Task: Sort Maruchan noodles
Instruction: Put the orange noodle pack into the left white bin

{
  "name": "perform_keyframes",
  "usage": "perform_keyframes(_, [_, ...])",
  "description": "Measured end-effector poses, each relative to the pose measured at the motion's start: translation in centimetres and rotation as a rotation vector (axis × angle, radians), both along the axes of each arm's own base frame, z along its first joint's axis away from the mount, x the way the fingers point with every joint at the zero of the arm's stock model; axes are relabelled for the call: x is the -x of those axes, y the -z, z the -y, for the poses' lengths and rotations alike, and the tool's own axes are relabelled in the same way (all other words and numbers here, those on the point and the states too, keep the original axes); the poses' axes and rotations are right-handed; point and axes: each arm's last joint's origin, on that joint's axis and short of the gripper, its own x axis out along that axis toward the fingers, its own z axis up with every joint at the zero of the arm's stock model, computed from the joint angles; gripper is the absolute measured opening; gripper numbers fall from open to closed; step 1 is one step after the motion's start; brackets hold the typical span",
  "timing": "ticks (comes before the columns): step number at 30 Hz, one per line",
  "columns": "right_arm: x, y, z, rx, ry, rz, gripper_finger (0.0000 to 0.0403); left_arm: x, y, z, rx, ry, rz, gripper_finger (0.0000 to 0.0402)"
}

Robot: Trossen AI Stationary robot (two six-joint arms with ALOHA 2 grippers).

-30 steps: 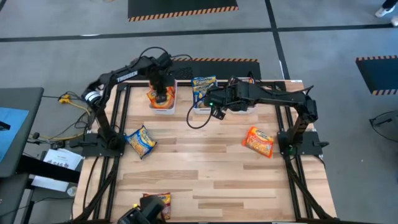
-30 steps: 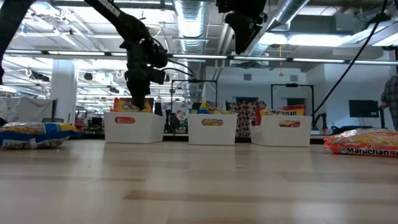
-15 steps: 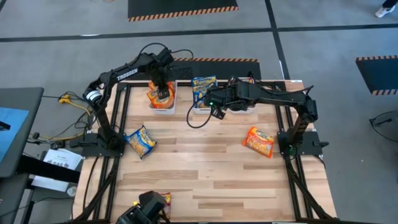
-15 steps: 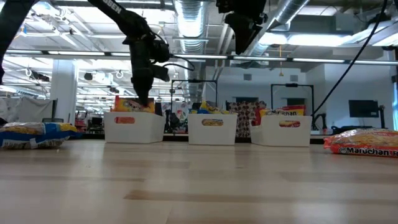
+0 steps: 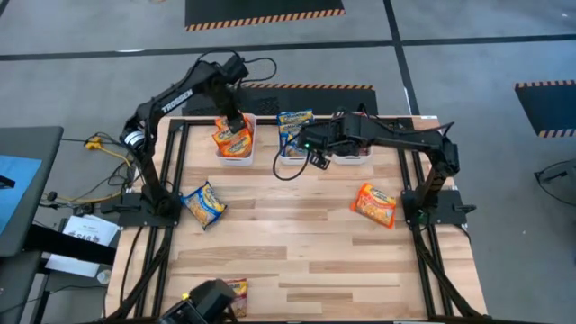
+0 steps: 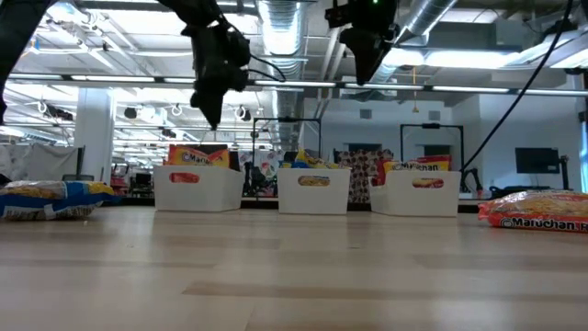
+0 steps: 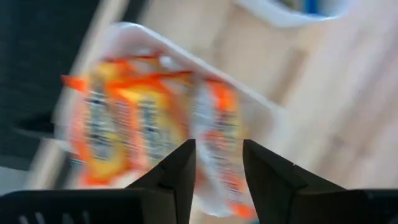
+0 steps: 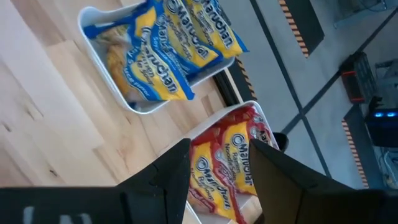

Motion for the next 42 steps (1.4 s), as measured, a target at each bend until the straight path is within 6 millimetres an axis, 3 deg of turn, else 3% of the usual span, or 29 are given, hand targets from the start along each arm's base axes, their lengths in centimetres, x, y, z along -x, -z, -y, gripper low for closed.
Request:
perform_keyframes(4, [0.2,0.0,0.7,0.000,0.019,-0.003,0.0185,-0.1,-1.2,1.2,0.169,-0.075,0.076,0.0110])
perform_keyframes(8, [0.5,0.1,1.1,-0.005,0.028,-0.029,0.0185,-0.7,-1.0,2.9,0.293,-0.041,0.060,0.0108])
perform_keyframes(16, [0.8,0.1,1.7,-0.008,0.045,-0.044,0.0185,-2.1,3.1,5.3,0.390,0.069,-0.023,0.0107])
perform_keyframes(26, [0.7,0.1,1.7,-0.007,0.033,-0.052,0.0185,-0.9,7.5,4.1,0.321,-0.012,-0.090,0.0107])
perform_keyframes(42, [0.7,0.1,1.7,-0.006,0.031,-0.052,0.0185,1.2,10.6,1.7,0.133,-0.057,-0.169,0.0107])
